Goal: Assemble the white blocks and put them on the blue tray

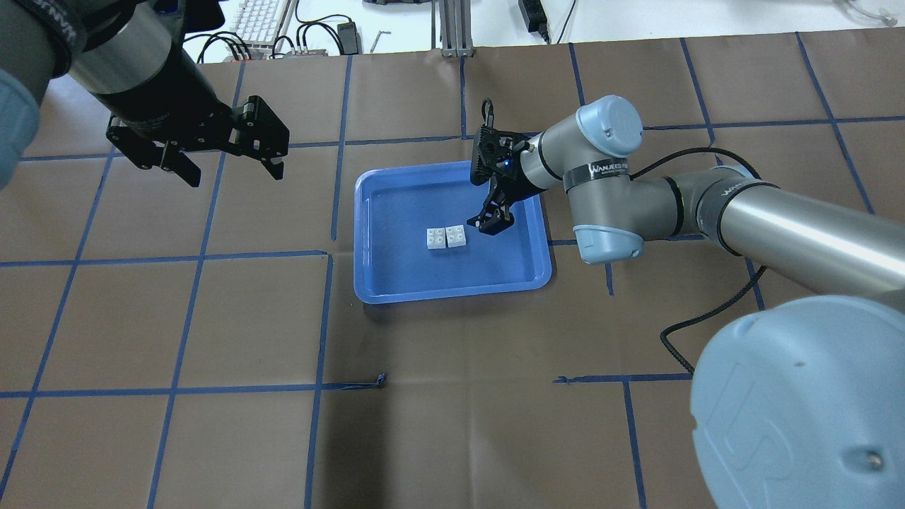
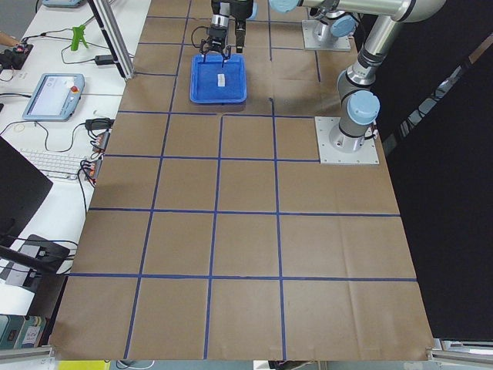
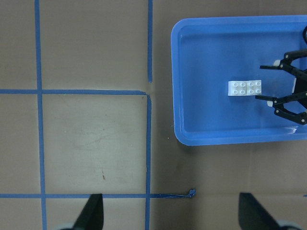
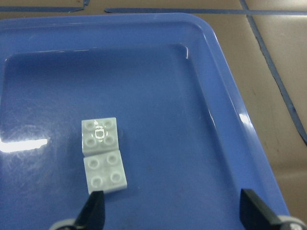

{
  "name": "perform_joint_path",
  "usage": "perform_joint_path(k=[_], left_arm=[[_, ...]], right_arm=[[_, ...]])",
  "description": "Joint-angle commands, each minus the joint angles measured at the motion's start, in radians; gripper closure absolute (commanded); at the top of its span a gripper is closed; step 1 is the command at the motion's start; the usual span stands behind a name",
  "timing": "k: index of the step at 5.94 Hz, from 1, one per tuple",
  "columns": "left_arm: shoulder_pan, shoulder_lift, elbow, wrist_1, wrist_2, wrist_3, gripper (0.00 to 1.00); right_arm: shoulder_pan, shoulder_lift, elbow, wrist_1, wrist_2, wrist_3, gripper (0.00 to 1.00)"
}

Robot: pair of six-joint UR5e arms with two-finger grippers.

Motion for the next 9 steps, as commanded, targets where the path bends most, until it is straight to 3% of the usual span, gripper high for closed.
perform_joint_path(k=[1,3,5,9], left_arm=[[0.0,0.0,0.0,0.0,0.0,0.0,0.01],[-0.002,0.0,0.0,0.0,0.0,0.0,0.01],[-0.002,0.0,0.0,0.0,0.0,0.0,0.01],[-0.002,0.0,0.0,0.0,0.0,0.0,0.01]], right_arm=[[-0.026,-0.119,-0.072,0.299,-0.17,0.105,0.0],[-0.069,-0.213,-0.161,0.62,-0.281,0.277,0.0],[-0.083,-0.292,-0.163,0.663,-0.439,0.487,0.0],[-0.184,-0.437,-0.175,0.902,-0.504,0.956,0.0]])
